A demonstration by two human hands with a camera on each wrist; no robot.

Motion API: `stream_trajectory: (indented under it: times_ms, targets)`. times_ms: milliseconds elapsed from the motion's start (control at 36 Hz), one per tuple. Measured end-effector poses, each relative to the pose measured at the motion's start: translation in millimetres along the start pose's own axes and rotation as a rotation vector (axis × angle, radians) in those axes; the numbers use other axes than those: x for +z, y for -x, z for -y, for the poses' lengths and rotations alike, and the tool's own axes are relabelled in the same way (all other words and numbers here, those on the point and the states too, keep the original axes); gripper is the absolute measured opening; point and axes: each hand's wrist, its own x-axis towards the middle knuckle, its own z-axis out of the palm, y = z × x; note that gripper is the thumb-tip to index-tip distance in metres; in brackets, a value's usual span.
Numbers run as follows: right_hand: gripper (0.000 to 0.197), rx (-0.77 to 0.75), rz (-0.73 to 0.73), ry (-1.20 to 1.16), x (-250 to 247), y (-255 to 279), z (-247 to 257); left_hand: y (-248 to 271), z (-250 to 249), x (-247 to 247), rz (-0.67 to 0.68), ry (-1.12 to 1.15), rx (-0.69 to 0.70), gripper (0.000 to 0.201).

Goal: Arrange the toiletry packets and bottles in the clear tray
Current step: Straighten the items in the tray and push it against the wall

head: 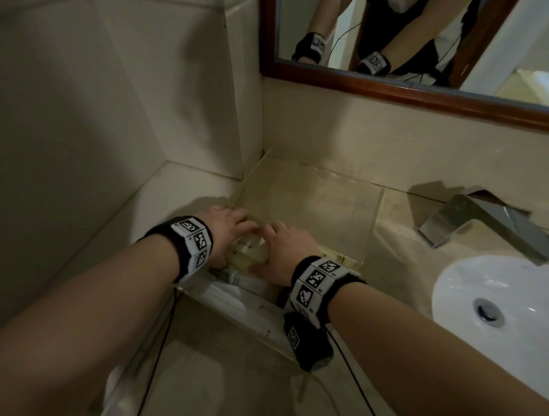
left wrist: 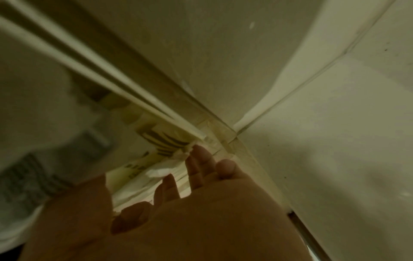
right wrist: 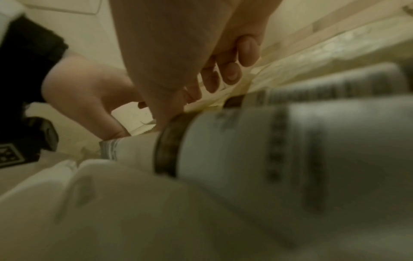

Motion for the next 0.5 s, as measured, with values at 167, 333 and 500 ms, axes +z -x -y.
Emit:
stream_trajectory:
  times_ms: [167,333,500]
  targets:
    - [0.063,-0.049,0.040,-0.014,-3,1,-1,0,2,0,-0.003,0.037,0.000,0.088]
    - [0.058,-0.116,0.068,0.044,-2,-5,11,2,-1,-5,0.034,0.039,-0.012,0.093]
    - [0.056,-0.062,0.101,0.009,2,-11,11,2,1,-3,0.041,0.069,-0.025,0.095]
